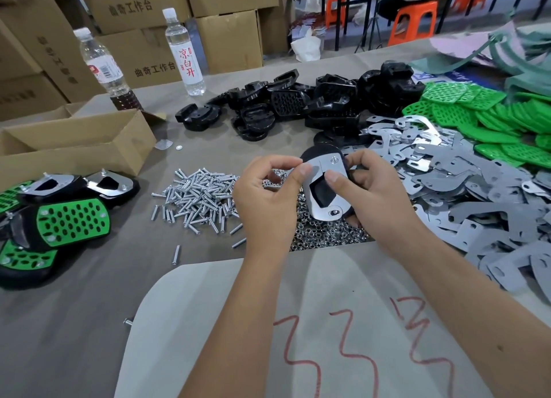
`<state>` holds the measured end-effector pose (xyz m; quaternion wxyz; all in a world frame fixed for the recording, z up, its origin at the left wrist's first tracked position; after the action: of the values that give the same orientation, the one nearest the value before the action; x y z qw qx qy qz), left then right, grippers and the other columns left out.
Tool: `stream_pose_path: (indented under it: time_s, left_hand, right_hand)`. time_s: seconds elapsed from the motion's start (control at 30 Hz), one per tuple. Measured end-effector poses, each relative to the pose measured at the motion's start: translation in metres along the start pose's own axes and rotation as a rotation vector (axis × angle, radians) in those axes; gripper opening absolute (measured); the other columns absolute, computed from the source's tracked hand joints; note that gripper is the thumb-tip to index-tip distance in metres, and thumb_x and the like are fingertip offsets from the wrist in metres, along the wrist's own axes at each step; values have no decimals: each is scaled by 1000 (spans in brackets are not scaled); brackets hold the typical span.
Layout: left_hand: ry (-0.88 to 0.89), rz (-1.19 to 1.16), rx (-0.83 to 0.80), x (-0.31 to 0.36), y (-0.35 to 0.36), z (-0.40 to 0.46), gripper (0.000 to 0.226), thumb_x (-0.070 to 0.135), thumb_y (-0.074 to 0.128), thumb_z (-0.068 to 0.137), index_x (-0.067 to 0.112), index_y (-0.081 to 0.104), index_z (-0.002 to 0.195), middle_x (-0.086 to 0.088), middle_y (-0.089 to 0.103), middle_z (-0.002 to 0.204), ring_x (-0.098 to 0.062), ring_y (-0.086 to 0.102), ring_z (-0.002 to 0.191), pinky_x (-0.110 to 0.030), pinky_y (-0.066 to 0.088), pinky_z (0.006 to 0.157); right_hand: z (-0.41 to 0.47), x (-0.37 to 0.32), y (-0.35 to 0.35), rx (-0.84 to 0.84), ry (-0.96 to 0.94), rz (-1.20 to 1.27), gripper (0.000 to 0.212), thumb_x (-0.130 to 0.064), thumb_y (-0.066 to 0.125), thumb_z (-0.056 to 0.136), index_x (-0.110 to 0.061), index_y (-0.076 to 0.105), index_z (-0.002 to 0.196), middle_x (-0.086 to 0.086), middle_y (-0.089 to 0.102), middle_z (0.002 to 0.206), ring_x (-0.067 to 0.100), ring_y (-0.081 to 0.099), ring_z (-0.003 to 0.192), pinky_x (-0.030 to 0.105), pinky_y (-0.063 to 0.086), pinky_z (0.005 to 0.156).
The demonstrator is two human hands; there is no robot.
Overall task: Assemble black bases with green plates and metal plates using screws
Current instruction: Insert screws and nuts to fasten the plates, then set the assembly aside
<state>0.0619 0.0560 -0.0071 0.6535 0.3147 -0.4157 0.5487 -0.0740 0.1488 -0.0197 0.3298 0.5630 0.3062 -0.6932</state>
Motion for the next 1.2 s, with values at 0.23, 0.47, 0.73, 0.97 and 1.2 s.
stream_pose_path:
  time_s: [0.23,0.47,0.73,0.97,1.2]
  left_hand:
    - [14,8,-6,0,4,-2,11,17,85,80,25,77,80,13,69,82,0,55,79,-16,40,72]
    - [-98,-21,-30,-6,5,0,8,24,86,81,29,79,83,7,76,89,-12,59,83,-43,53,82]
    - [-194,-105,-25,2,6,-3,23,35,73,87,31,76,109,5,75,106,-17,68,97,-34,57,89]
    - [-665,-335,-307,-2,12,-9,16,18,64,97,11,78,103,-12,78,101,-25,72,87,-39,60,74]
    - [-673,-329,-343,2,6,-8,18,7,72,91,7,76,109,-15,79,101,-23,74,79,-30,59,61]
  right_hand:
    - [0,1,1,-34,-5,29,23,-33,69,99,-17,54,105,7,77,82,12,58,55,22,41,40]
    - [1,5,0,-29,8,51,25,-34,69,99,-15,54,105,10,76,81,15,56,57,22,38,40]
    - [3,6,1,21,37,104,28,-35,69,96,-14,59,110,10,77,86,18,61,59,24,41,41]
    - [4,4,0,46,36,115,40,-40,73,88,-9,59,108,12,76,81,24,61,55,26,41,39]
    - [4,-2,-11,184,-121,-301,20,-46,70,95,-27,64,98,-9,68,93,13,67,82,34,54,70]
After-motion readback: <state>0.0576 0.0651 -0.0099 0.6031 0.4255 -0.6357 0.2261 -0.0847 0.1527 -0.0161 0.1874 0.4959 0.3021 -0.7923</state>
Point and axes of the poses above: each hand's wrist, its own z-axis towards the middle knuckle, its own y-axis out of the palm, x = y × z, the point moved 3 cm from there along z, towards the middle knuckle
